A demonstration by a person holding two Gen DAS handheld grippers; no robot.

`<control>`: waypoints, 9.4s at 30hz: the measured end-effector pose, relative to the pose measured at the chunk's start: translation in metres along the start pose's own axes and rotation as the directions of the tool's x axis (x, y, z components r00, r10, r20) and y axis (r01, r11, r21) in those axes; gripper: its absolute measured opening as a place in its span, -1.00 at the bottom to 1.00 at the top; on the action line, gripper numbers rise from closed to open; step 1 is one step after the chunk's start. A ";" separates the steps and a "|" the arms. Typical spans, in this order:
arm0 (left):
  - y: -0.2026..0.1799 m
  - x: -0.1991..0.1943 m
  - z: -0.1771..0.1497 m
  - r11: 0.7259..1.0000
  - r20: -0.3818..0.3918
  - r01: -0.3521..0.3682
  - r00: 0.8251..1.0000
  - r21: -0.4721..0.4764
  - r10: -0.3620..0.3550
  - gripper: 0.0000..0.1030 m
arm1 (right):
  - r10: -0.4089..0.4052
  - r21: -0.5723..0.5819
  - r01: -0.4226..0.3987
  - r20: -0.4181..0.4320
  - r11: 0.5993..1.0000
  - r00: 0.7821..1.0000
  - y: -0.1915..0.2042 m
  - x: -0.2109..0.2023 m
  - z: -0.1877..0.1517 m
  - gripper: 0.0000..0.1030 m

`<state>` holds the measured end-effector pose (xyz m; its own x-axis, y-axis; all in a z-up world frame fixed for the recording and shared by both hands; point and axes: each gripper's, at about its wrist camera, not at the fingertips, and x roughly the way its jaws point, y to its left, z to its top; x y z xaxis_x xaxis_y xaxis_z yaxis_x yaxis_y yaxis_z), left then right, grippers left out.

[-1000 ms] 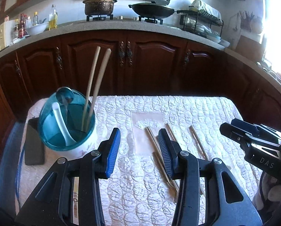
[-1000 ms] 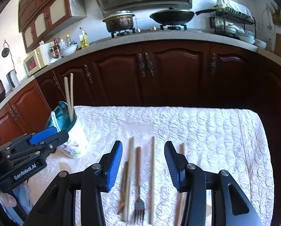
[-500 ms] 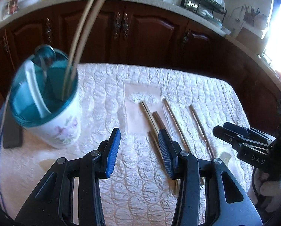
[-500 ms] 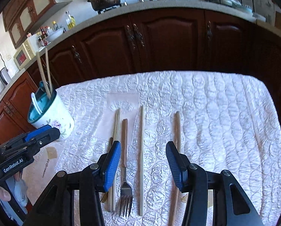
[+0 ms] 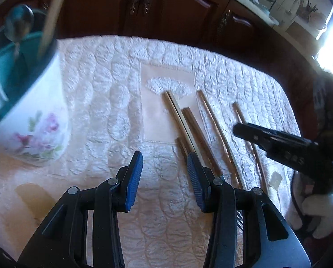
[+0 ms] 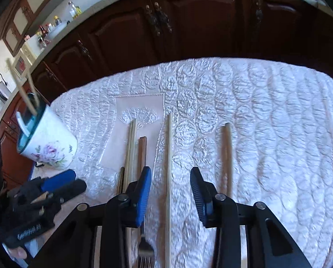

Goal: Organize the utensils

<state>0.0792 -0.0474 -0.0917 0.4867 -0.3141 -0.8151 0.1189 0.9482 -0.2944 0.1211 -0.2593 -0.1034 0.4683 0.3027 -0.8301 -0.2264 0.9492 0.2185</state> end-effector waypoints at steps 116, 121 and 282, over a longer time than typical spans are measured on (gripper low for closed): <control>-0.016 -0.112 -0.005 0.986 0.208 0.110 0.969 0.124 -0.134 -1.00 | 0.077 -0.195 -0.028 0.248 0.980 0.966 0.073 -0.125 0.033 -0.90; -0.007 -0.105 -0.008 0.990 0.184 0.102 0.976 0.100 -0.119 -1.00 | 0.075 -0.195 -0.025 0.251 0.981 0.965 0.076 -0.127 0.034 -0.90; 0.122 -0.167 0.020 0.951 0.292 -0.154 0.928 -0.267 0.232 -0.31 | 0.242 -0.304 -0.153 0.279 0.940 0.929 0.179 -0.105 0.073 -0.25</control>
<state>0.0298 0.1218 0.0188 0.7319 -0.0580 -0.6789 -0.1926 0.9381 -0.2878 0.0935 -0.1154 0.0604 0.6187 0.5345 -0.5758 -0.5440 0.8202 0.1770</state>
